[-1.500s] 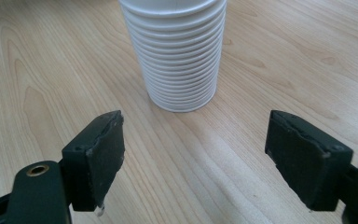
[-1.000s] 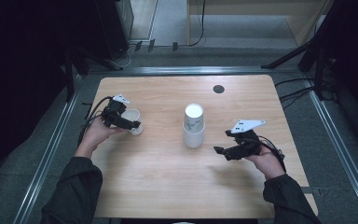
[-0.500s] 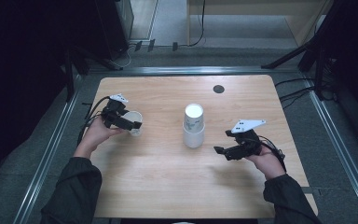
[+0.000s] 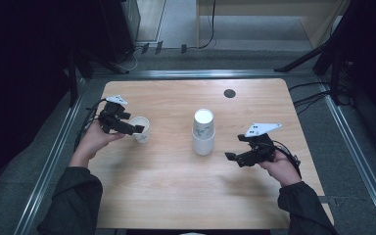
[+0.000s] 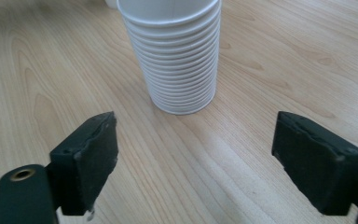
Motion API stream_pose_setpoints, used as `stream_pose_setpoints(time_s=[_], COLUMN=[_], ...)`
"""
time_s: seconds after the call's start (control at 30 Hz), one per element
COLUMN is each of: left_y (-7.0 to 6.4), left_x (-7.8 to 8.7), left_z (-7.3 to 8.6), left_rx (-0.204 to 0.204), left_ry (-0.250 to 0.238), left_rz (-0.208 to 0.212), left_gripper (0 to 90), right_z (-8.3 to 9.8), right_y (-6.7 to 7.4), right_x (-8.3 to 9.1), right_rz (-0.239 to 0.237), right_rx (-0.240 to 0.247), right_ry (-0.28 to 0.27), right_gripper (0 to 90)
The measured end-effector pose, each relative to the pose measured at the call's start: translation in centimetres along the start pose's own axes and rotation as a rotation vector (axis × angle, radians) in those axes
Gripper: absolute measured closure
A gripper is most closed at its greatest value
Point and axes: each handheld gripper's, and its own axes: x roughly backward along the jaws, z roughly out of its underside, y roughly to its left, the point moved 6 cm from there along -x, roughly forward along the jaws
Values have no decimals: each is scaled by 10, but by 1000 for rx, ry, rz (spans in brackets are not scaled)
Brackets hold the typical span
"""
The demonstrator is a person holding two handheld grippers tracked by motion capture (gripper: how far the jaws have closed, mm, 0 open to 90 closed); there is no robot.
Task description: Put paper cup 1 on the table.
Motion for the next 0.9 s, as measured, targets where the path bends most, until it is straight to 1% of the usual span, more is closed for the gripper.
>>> stream_pose_setpoints(time_s=[0.03,0.07,0.1,0.17,0.2,0.23,0.3,0.33,0.37,0.4,0.5,0.53,0.57,0.6,0.63,0.67,0.73,0.8,0.83,0.87,0.9], left_y=[0,0,-2,-4,-5,-7,-9,-14,-14,-18,-25,-25,-27,-33,-33,-37,-43,-50,-52,-54,-56], left_x=[2,2,4,6,7,8,9,12,12,14,18,18,18,19,19,18,17,16,15,14,13], left_z=[0,0,0,-1,-1,-2,-3,-4,-4,-4,-4,-4,-5,-5,-5,-5,-5,-5,-5,-4,-4], left_rx=[-1,-1,4,1,5,11,14,11,11,6,10,10,4,-11,-11,-22,-27,-35,-37,-37,-37], left_ry=[2,2,3,10,5,1,-1,-8,-8,-15,-24,-24,-25,-24,-24,-30,-30,-30,-30,-33,-30], left_rz=[-6,-6,-17,-25,-16,2,8,19,19,28,38,38,37,36,36,39,55,71,87,97,103], left_gripper=[92,93,94,114,114,115,115,115,115,115,115,117,117,122,122,122,123,123,123,123,123], right_z=[0,-1,-1,-1,-2,-2,-4,-6,-6,-9,-12,-12,-14,-16,-18,-18,-22,-26,-26,-27,-27], right_y=[0,-1,-1,-2,-2,-2,-2,-2,-2,-1,-2,-2,-2,-1,0,0,0,1,1,2,2], right_x=[0,0,0,1,0,1,1,2,2,2,2,2,1,0,1,1,0,-1,-1,-3,-3], right_rz=[3,6,2,17,19,19,20,8,8,-19,-21,-21,-19,-39,-45,-45,-44,-53,-53,-56,-56], right_rx=[0,-11,-21,-7,3,0,-1,6,6,7,7,7,5,-2,-5,-5,3,-8,-8,-4,-4], right_ry=[3,9,17,26,29,34,32,33,33,31,28,28,27,29,30,30,14,9,9,24,24], right_gripper=[140,140,138,137,137,137,137,137,137,137,137,137,138,170,178,178,178,177,177,177,177])
